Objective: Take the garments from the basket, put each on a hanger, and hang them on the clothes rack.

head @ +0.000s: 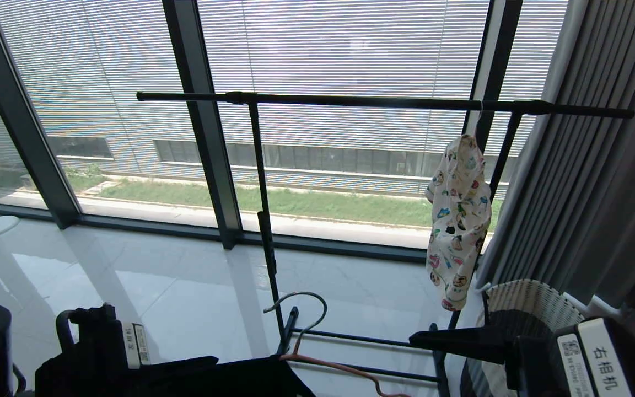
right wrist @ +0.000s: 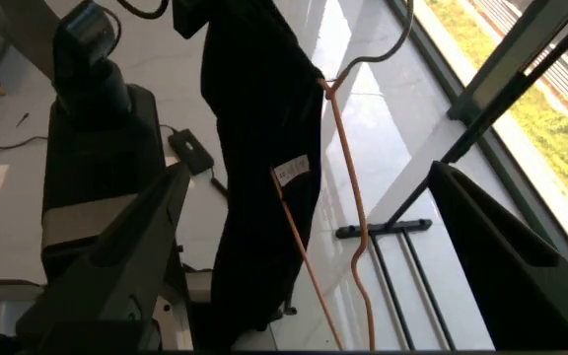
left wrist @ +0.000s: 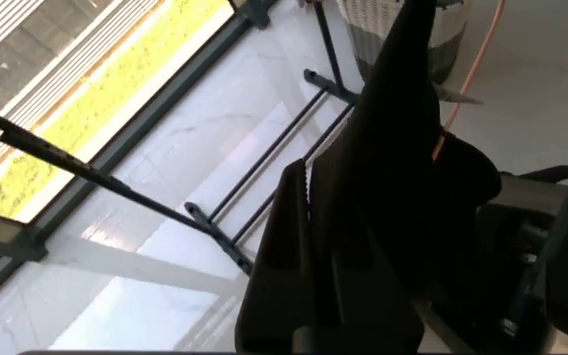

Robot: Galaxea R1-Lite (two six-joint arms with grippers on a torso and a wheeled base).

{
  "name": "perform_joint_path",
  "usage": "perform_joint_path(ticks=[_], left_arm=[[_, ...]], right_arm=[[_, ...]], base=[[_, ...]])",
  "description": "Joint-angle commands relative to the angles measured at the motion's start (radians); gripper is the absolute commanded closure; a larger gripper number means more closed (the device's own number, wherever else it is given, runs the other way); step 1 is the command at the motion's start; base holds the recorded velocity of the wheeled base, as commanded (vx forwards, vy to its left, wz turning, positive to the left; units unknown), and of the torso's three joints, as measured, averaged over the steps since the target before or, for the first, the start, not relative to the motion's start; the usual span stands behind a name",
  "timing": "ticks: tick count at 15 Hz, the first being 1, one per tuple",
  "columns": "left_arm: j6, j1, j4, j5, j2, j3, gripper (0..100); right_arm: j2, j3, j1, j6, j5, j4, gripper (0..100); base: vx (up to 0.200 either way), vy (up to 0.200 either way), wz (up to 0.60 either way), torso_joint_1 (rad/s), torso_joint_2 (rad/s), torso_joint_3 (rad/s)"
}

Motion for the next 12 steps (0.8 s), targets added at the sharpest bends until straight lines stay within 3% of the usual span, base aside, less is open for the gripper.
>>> perform_joint_path(ticks=[1, 3, 4, 6, 9, 12], left_arm=[[-0.004, 0.107, -0.003, 0.001, 0.004, 0.000, 100], [-0.067, 0.174, -0.004, 0.002, 0.009, -0.058, 100], [-0.139, 0.178, -0.004, 0.004, 0.000, -0.103, 100], [-0.211, 0.182, -0.006, 0.047, -0.014, -0.178, 100], [-0.208, 0.179, -0.006, 0.055, -0.016, -0.236, 100], [-0.202, 0.161, -0.006, 0.056, 0.000, -0.279, 100]], right_arm=[[-0.001, 0.044, -0.008, 0.002, -0.006, -0.001, 0], [0.008, 0.074, -0.008, 0.011, -0.006, -0.002, 0], [0.028, 0.090, -0.008, 0.034, -0.004, -0.006, 0], [0.083, 0.087, -0.008, 0.124, -0.004, -0.044, 0], [0.221, 0.065, 0.000, 0.367, -0.030, -0.180, 0], [0.418, -0.053, -0.003, 0.529, -0.187, -0.286, 0]], base=[[0.000, 0.000, 0.00, 0.000, 0.00, 0.000], [0.000, 0.000, 0.00, 0.000, 0.00, 0.000], [0.000, 0.000, 0.00, 0.000, 0.00, 0.000], [0.000, 0.000, 0.00, 0.000, 0.00, 0.000], [0.000, 0.000, 0.00, 0.000, 0.00, 0.000], [0.000, 0.000, 0.00, 0.000, 0.00, 0.000]])
